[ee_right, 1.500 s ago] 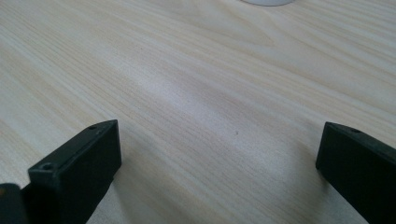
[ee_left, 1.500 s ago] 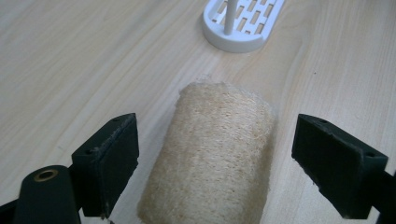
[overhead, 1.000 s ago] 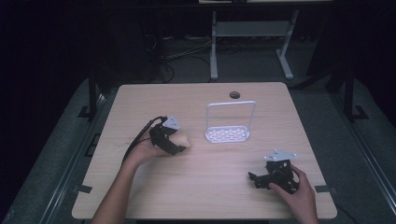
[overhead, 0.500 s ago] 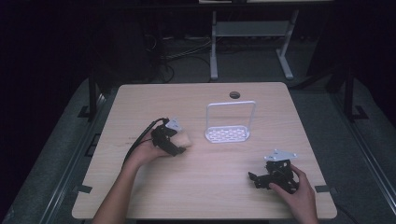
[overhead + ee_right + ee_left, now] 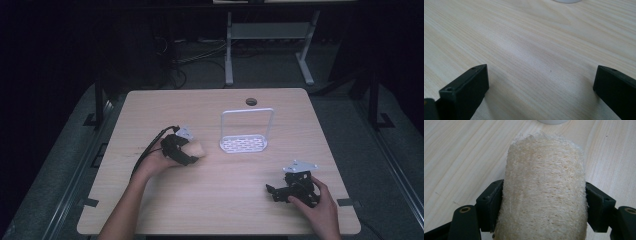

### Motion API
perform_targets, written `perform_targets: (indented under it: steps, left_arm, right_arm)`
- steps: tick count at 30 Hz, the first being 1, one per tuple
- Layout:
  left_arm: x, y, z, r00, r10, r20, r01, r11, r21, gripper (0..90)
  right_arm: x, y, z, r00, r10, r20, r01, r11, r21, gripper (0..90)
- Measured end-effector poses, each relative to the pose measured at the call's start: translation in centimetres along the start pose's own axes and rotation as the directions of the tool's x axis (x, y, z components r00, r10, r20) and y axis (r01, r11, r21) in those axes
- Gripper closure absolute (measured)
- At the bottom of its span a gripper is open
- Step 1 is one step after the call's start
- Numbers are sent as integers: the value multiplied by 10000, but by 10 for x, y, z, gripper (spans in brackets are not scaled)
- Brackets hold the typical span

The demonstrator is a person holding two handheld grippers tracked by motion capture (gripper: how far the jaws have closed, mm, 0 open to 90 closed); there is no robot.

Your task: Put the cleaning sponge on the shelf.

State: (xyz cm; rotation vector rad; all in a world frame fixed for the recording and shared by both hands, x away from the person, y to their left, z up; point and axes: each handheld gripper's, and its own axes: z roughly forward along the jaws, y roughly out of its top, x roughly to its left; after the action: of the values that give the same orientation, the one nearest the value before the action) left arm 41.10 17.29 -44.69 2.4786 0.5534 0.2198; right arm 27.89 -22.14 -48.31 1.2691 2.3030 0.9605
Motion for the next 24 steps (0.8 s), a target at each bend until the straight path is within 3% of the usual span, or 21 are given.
perform_targets:
  steps: [2, 5, 13, 17, 24]
  left_arm:
    - [1, 0, -1, 10000, 56, -4, -56, 10000, 48, 263]
    - [1, -1, -2, 9998, -190, -40, 189, 9998, -105, 264]
    - [-1, -2, -2, 9986, -515, -98, 515, 9987, 26, 267]
    - [-3, -2, -3, 9975, -693, 97, 695, 9972, -292, 267]
    - [-8, -1, -9, 9978, -647, 107, 650, 9971, -396, 267]
  right_arm:
    - [0, 0, 0, 10000, 2, 0, -2, 10000, -2, 0]
    - [0, 0, 0, 10000, 1, -1, -1, 10000, -1, 0]
    - [0, 0, 0, 10000, 2, 0, -2, 10000, -2, 0]
    - [0, 0, 0, 10000, 12, -2, -12, 10000, -4, 0]
    - [0, 0, 0, 10000, 1, 0, -1, 10000, 0, 0]
